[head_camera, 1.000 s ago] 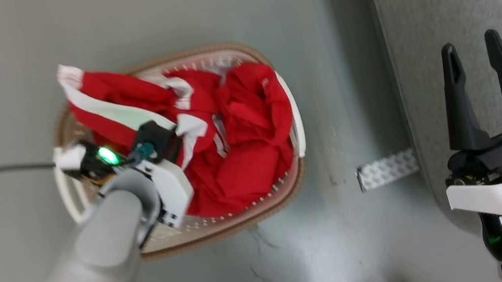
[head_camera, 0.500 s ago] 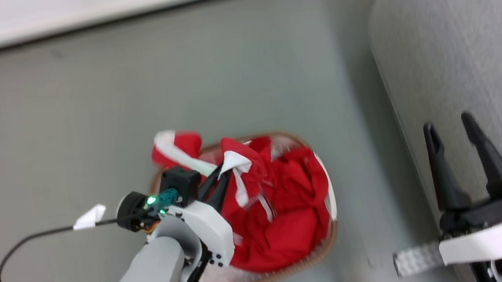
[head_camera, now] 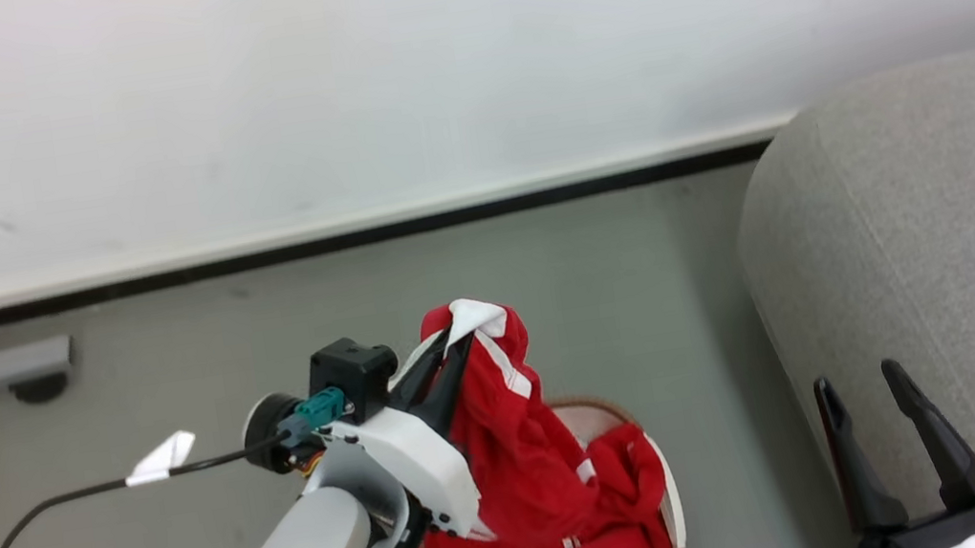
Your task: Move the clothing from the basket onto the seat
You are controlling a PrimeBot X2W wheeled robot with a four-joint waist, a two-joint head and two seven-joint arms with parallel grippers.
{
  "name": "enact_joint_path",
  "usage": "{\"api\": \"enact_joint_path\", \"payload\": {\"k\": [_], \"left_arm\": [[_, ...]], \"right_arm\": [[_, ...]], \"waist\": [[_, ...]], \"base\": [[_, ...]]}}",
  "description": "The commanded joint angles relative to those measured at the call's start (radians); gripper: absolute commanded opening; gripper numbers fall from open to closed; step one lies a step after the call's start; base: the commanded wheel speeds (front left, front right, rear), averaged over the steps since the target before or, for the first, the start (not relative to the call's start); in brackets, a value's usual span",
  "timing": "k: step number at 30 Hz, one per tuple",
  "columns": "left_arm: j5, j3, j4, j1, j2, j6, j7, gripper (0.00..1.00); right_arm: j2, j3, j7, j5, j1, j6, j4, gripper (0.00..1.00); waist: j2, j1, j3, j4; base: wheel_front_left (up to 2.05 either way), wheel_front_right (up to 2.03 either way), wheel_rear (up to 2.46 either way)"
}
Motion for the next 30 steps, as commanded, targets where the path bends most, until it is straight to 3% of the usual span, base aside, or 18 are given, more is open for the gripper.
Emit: {"api": "enact_joint_path", "payload": {"k": [1, 9, 18, 24, 30], "left_arm": [[-0.013, 0.006, -0.038, 0.028, 0.011, 0.009, 0.017, 0.0], [-0.041, 0.022, -0.245, 0.082, 0.059, 0.064, 0.105, 0.0], [-0.059, 0.025, -0.367, 0.123, 0.091, 0.101, 0.161, 0.0], [-0.06, 0.002, -0.393, 0.142, 0.081, 0.101, 0.174, 0.0], [-0.049, -0.038, -0.42, 0.143, 0.068, 0.086, 0.192, 0.0]], "right_arm": [[-0.003, -0.003, 0.0, -0.013, 0.022, -0.002, 0.005, 1.0], [-0.003, 0.015, 0.0, -0.035, 0.05, -0.002, 0.008, 1.0], [-0.009, 0.1, 0.0, -0.121, -0.019, -0.002, 0.01, 1.0], [-0.08, 0.239, 0.0, -0.096, -0.121, -0.002, 0.048, 1.0], [-0.152, 0.445, 0.0, -0.036, -0.264, -0.002, 0.132, 1.0]], "waist": [[-0.0001, 0.0004, -0.053, 0.002], [-0.0001, 0.0004, -0.107, 0.003], [-0.0001, 0.0004, -0.112, 0.009], [-0.0001, 0.0004, -0.115, 0.014], [-0.0001, 0.0004, -0.123, 0.022]], "base": [[0.0, 0.0, 0.0], [0.0, 0.0, 0.0], [0.0, 0.0, 0.0], [0.0, 0.0, 0.0], [0.0, 0.0, 0.0]]}}
